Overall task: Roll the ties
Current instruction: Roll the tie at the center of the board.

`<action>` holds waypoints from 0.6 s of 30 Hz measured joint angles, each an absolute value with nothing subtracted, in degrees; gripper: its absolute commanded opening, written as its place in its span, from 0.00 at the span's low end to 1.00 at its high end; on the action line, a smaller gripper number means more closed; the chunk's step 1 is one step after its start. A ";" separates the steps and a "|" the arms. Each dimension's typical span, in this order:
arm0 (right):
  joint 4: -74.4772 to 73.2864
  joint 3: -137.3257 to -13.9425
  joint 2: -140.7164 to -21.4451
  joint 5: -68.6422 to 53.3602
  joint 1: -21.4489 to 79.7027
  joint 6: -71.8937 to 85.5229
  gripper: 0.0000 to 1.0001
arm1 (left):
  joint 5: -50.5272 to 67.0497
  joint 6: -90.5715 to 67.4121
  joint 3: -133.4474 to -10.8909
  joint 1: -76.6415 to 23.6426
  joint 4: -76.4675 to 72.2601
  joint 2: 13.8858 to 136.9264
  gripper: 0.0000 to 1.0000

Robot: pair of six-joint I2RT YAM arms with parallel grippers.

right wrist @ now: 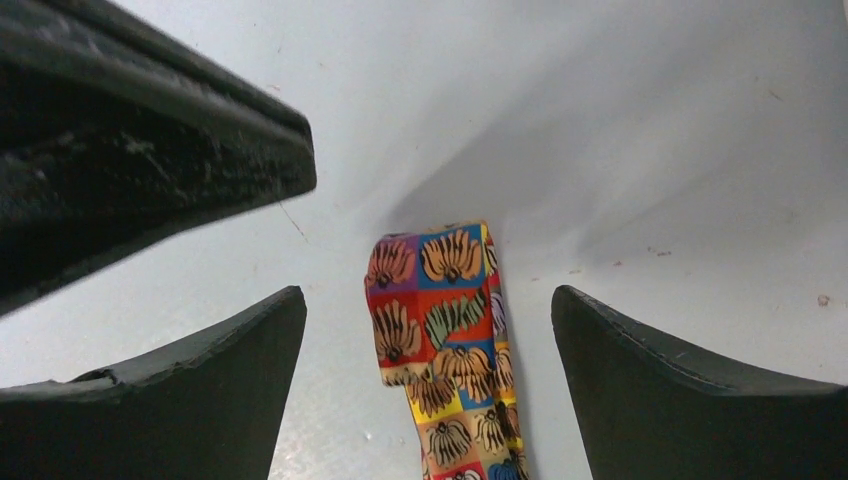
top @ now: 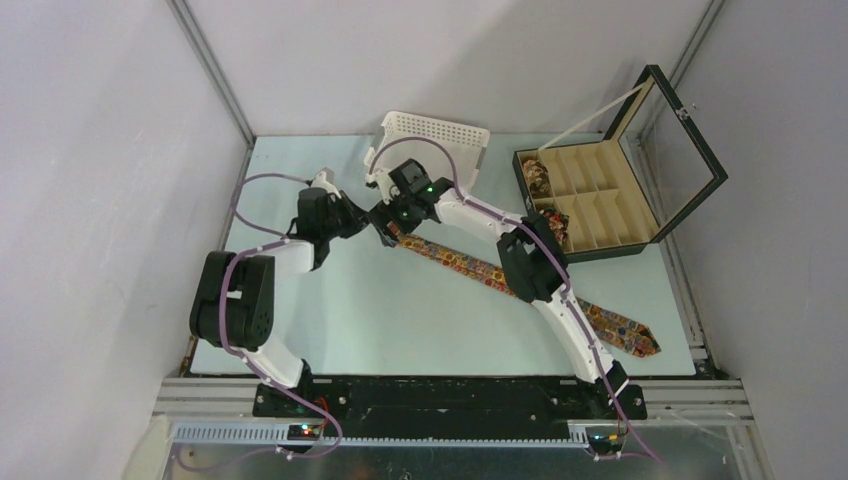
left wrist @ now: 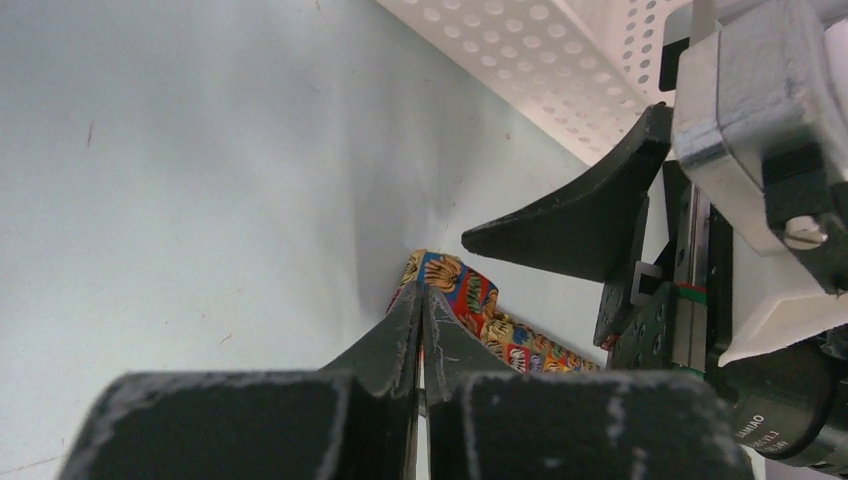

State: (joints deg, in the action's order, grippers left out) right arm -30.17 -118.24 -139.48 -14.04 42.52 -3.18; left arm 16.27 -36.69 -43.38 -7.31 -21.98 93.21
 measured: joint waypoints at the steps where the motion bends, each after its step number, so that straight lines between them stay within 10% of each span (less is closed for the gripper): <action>1: -30.72 -119.26 -140.00 -13.43 42.74 -3.46 0.95 | 16.27 -36.73 -43.09 -7.25 -22.04 93.21 0.04; 18: -38.17 -129.71 -146.63 -6.17 44.12 -4.49 0.66 | 16.93 -37.54 -41.63 -5.32 -23.51 93.21 0.01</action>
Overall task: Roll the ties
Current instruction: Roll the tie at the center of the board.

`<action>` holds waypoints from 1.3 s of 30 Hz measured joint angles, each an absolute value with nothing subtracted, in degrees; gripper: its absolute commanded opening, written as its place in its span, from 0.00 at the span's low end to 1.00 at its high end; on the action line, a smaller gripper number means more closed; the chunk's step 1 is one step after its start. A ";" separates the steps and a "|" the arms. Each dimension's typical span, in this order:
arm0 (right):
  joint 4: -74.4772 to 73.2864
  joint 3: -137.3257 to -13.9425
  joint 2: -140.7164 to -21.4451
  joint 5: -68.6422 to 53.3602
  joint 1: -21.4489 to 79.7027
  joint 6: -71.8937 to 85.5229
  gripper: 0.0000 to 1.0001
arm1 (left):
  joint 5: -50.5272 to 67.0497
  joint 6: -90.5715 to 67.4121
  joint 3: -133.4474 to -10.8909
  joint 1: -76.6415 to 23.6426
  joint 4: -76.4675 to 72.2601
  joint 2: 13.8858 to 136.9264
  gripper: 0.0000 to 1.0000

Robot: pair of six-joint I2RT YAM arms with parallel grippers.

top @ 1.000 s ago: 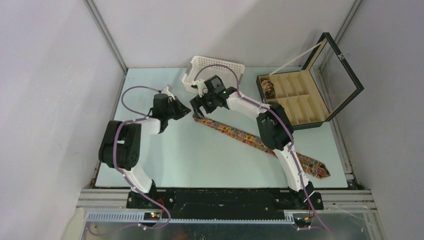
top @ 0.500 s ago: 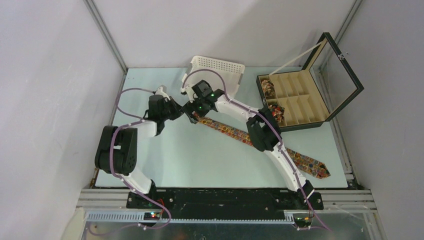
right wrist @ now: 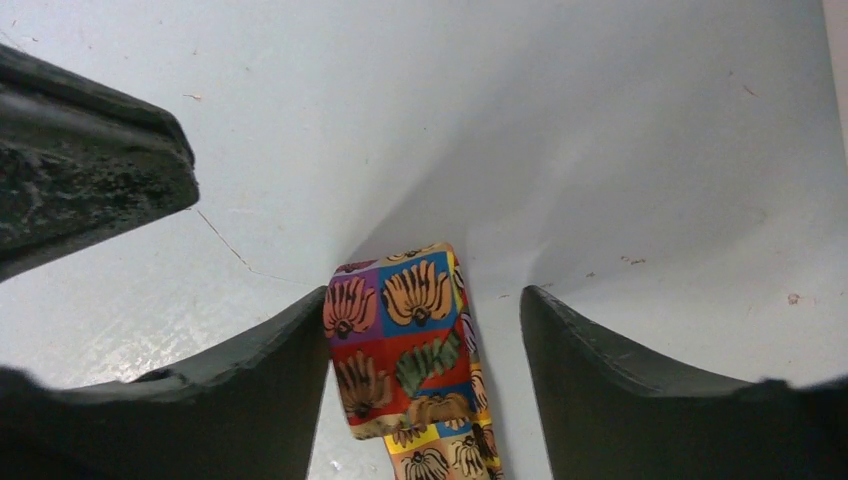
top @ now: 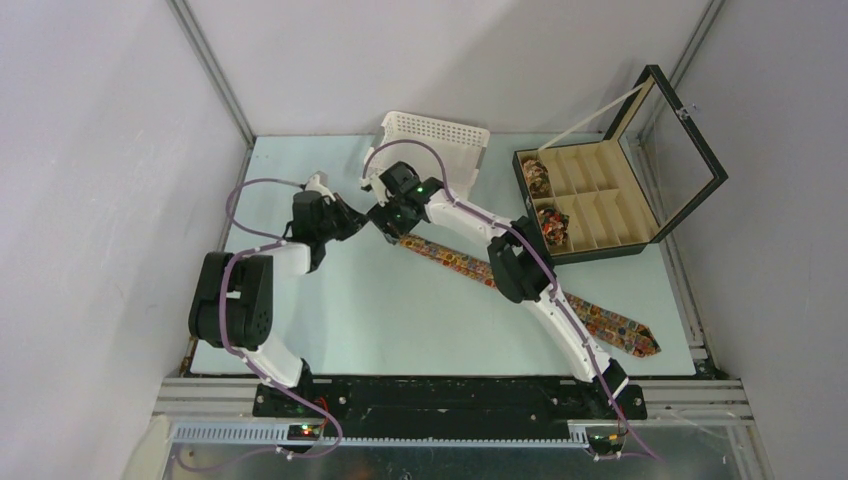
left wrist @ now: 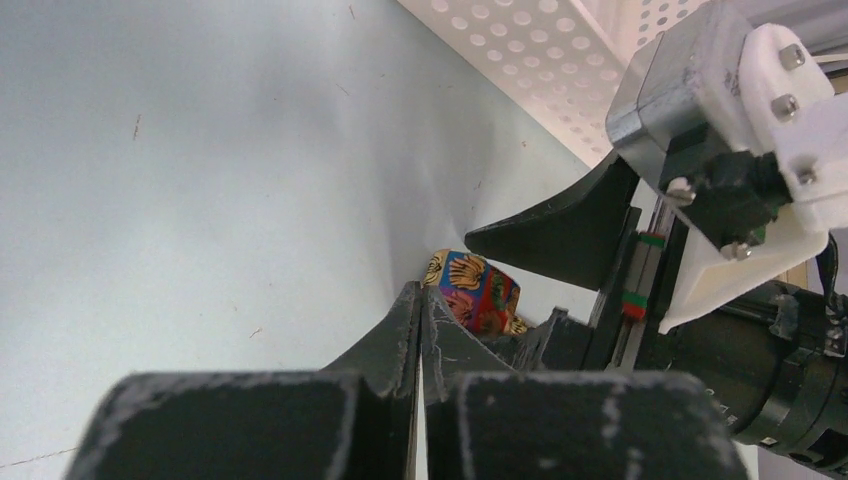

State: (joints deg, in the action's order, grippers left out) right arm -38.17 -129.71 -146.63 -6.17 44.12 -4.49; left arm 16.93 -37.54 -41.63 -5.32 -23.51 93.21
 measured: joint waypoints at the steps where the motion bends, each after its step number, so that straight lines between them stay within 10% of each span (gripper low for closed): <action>1: -38.24 -129.78 -146.69 -6.17 44.12 -4.49 0.62 | 16.99 -37.54 -41.52 -5.26 -23.53 93.21 0.01; 11: -37.47 -129.91 -146.93 -7.84 43.64 -2.52 0.45 | 17.61 -37.58 -41.19 -4.86 -24.58 93.21 0.00; 23: -32.56 -128.40 -146.67 -11.64 43.72 1.41 0.81 | 18.44 -37.74 -41.19 -4.29 -24.93 93.23 0.02; 32: -23.83 -112.84 -136.18 -8.58 43.62 4.93 0.98 | 17.45 -38.41 -40.82 -3.29 -25.32 92.73 0.23; 39: -15.38 -99.13 -117.99 0.21 42.17 11.75 0.99 | 12.08 -37.15 -40.23 -3.18 -22.98 84.93 0.61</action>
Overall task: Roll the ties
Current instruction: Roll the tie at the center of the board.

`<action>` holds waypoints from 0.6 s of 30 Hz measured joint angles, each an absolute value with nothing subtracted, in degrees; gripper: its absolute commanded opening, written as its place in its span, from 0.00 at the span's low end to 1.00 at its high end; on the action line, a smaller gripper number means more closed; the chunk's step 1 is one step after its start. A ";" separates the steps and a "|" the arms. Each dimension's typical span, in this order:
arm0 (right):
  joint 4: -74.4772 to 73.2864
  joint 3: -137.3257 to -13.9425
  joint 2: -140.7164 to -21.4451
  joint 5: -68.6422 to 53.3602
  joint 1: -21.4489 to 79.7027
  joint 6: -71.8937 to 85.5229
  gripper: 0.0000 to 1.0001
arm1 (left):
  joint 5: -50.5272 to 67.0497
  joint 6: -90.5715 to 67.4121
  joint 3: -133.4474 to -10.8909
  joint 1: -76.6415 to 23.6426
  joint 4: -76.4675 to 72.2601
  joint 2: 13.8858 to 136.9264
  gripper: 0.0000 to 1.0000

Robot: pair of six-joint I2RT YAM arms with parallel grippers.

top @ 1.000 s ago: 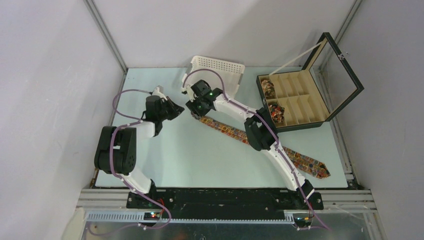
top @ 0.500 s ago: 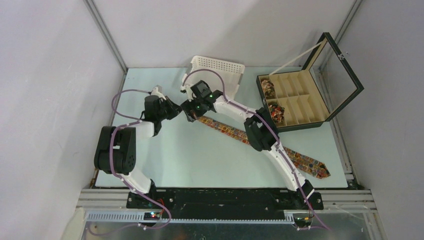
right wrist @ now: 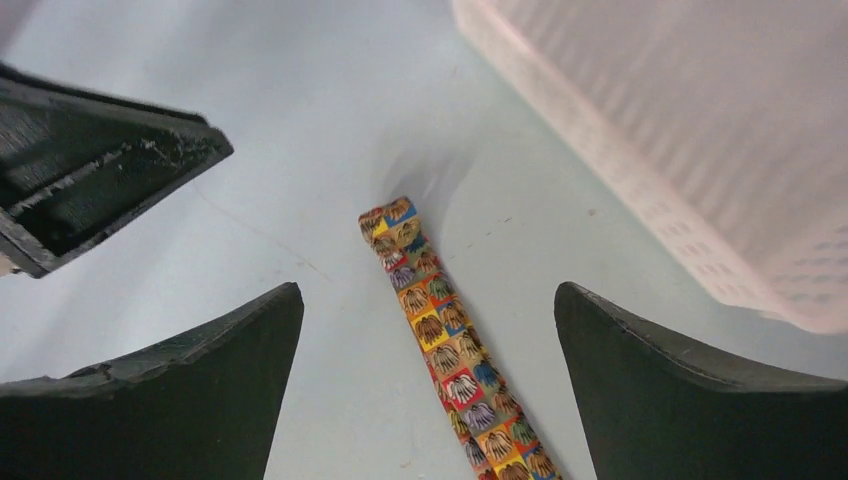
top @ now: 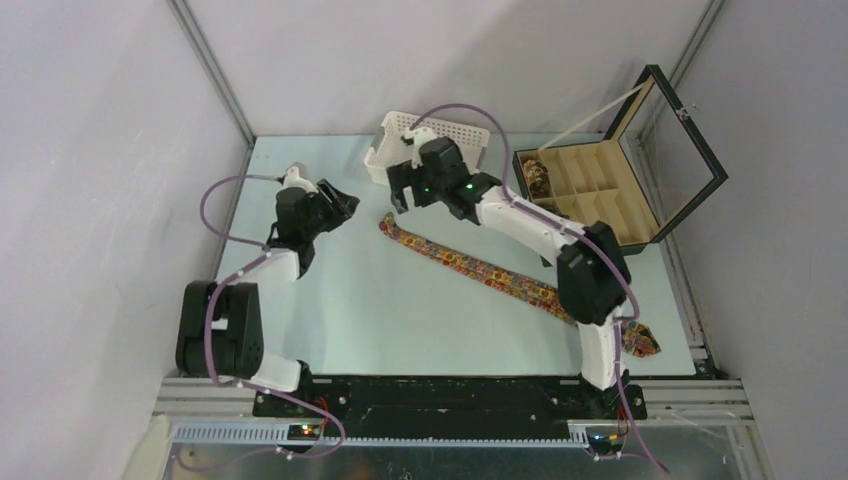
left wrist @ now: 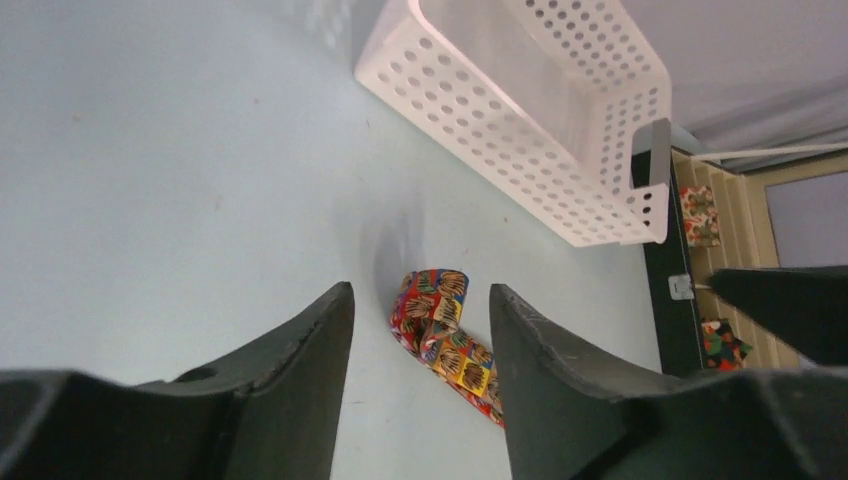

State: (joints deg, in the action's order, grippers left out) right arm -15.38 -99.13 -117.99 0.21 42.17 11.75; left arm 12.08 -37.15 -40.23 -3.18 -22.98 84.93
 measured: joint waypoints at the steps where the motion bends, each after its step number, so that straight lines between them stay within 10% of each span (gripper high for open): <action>1: -14.09 -97.56 -115.57 0.49 41.60 12.64 0.99 | 11.29 -37.10 -40.23 -3.18 -22.57 83.85 0.63; 12: -20.56 -96.12 -111.48 3.14 36.25 14.92 0.96 | -4.95 -35.38 -42.50 -3.14 -8.36 64.90 0.73; 15: -21.26 -92.55 -110.98 1.23 35.22 15.09 0.62 | -7.42 -33.98 -42.54 -2.98 -7.42 61.08 0.97; 18: -21.37 -88.64 -110.08 -1.08 34.57 16.97 0.21 | -11.60 -34.20 -41.67 -2.74 -6.83 56.29 0.87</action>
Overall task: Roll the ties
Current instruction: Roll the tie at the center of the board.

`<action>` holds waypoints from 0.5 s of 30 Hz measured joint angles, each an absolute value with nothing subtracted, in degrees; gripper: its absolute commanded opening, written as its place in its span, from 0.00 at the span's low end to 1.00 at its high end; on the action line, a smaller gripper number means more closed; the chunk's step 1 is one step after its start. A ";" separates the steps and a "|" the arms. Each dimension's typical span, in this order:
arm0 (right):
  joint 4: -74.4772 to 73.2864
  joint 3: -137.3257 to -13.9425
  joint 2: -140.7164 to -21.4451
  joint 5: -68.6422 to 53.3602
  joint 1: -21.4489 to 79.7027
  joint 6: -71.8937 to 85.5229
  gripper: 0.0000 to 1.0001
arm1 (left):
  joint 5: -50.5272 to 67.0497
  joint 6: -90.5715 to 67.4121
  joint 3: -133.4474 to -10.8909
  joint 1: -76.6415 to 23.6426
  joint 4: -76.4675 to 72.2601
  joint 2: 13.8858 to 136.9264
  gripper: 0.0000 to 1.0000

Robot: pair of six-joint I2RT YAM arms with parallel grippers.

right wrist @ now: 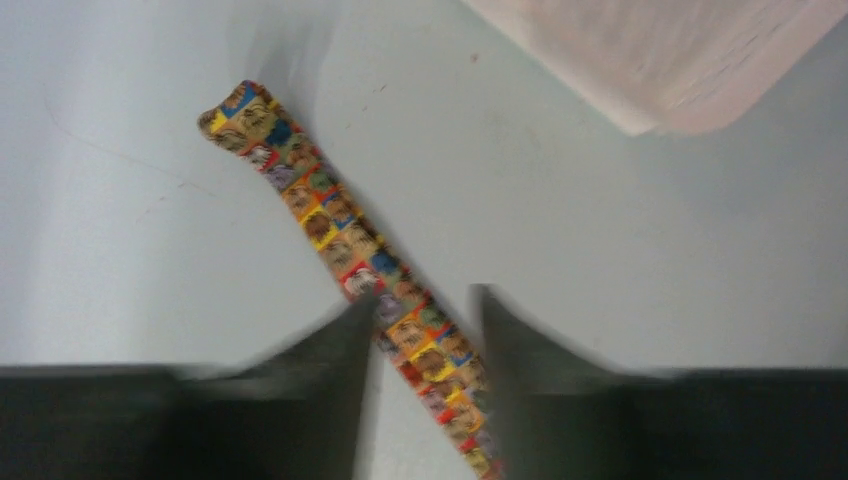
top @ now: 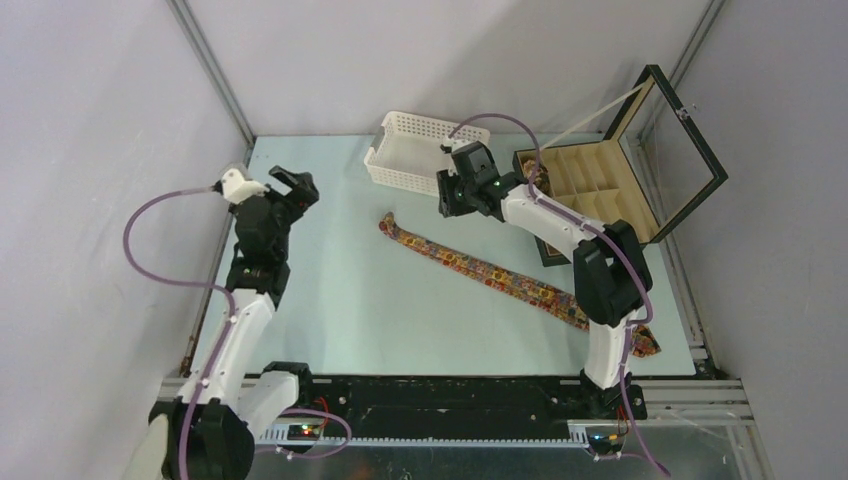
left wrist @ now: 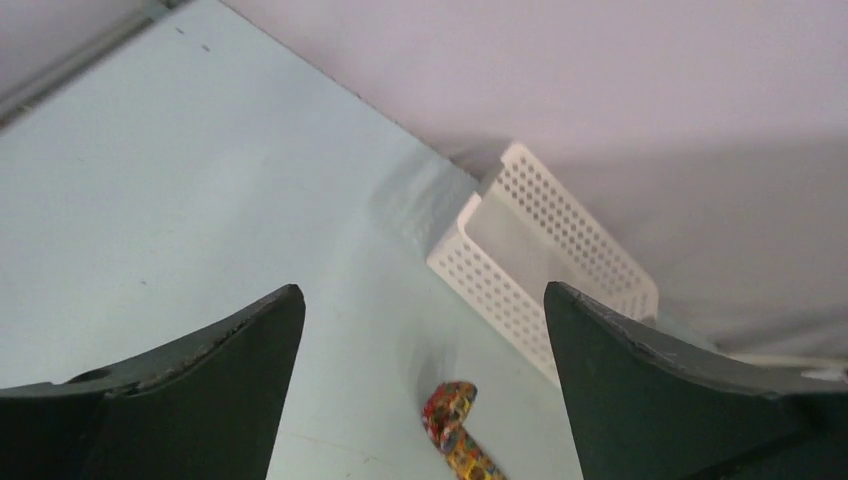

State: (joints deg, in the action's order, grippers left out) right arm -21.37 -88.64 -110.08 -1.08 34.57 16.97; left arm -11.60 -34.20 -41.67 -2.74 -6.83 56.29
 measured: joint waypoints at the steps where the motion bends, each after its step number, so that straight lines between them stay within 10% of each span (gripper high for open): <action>1: -21.37 -88.14 -110.00 -1.78 34.50 16.78 0.06 | -12.82 -34.57 -41.36 -2.39 -6.70 54.92 0.70; 6: -20.43 -88.14 -110.26 -7.84 34.76 20.91 0.00 | -10.50 -35.11 -42.59 -1.04 -7.51 59.72 0.02; 15: -15.22 -96.90 -125.93 -17.54 36.42 29.82 0.00 | 2.83 -35.79 -51.81 -4.82 -8.43 92.88 0.00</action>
